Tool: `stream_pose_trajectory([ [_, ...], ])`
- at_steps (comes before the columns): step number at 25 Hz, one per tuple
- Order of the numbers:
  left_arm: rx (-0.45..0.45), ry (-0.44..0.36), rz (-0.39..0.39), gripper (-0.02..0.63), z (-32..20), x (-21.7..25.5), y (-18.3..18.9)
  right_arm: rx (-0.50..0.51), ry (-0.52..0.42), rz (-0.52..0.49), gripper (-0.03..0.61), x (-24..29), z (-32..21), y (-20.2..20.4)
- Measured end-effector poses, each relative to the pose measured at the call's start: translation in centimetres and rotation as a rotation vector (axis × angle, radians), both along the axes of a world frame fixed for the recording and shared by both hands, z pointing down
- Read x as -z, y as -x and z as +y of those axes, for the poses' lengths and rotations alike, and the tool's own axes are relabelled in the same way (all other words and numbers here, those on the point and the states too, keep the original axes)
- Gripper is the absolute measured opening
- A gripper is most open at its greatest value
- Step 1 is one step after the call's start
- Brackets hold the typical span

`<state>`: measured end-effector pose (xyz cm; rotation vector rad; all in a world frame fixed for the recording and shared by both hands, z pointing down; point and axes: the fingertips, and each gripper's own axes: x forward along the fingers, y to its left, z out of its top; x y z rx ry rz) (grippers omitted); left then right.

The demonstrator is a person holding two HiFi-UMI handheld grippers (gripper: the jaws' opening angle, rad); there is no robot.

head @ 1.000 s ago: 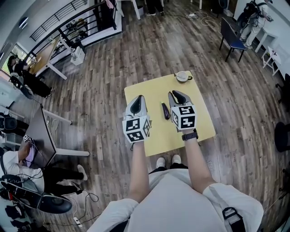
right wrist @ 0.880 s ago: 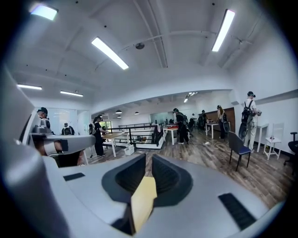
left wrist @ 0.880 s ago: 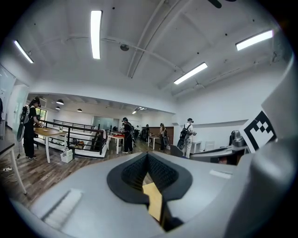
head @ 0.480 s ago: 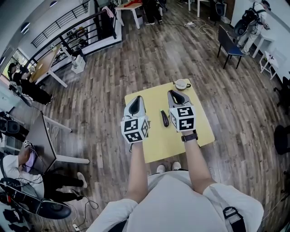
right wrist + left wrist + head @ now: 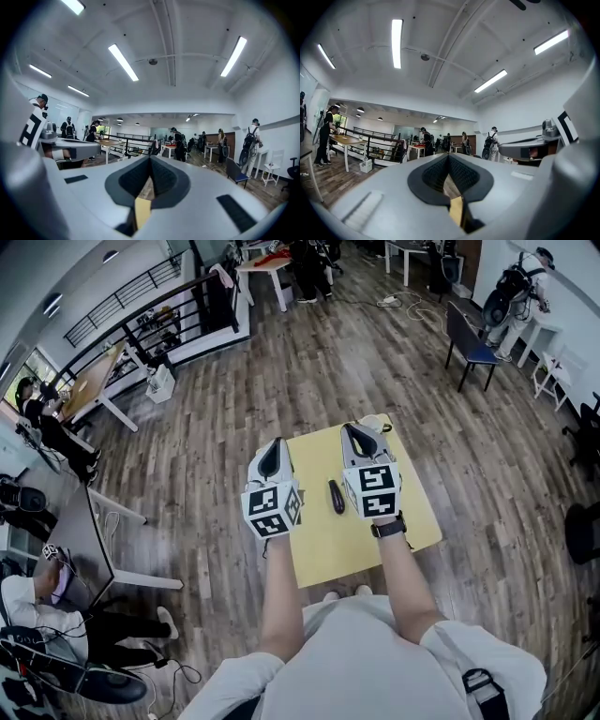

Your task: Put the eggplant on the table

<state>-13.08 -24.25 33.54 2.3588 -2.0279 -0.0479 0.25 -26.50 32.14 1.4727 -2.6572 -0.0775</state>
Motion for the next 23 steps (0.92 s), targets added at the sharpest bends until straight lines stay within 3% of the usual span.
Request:
stream_pose_trajectory([
  [12,0.001,-0.04,-0.001,0.009,-0.5,1.2,0.0,0.007,-0.02,-0.014,0.011,1.0,-0.4,-0.2],
  [23,-0.021,-0.018,-0.006,0.009,-1.9,0.5,-0.3,0.032,-0.012,-0.017,0.011,0.7,-1.2,0.3],
])
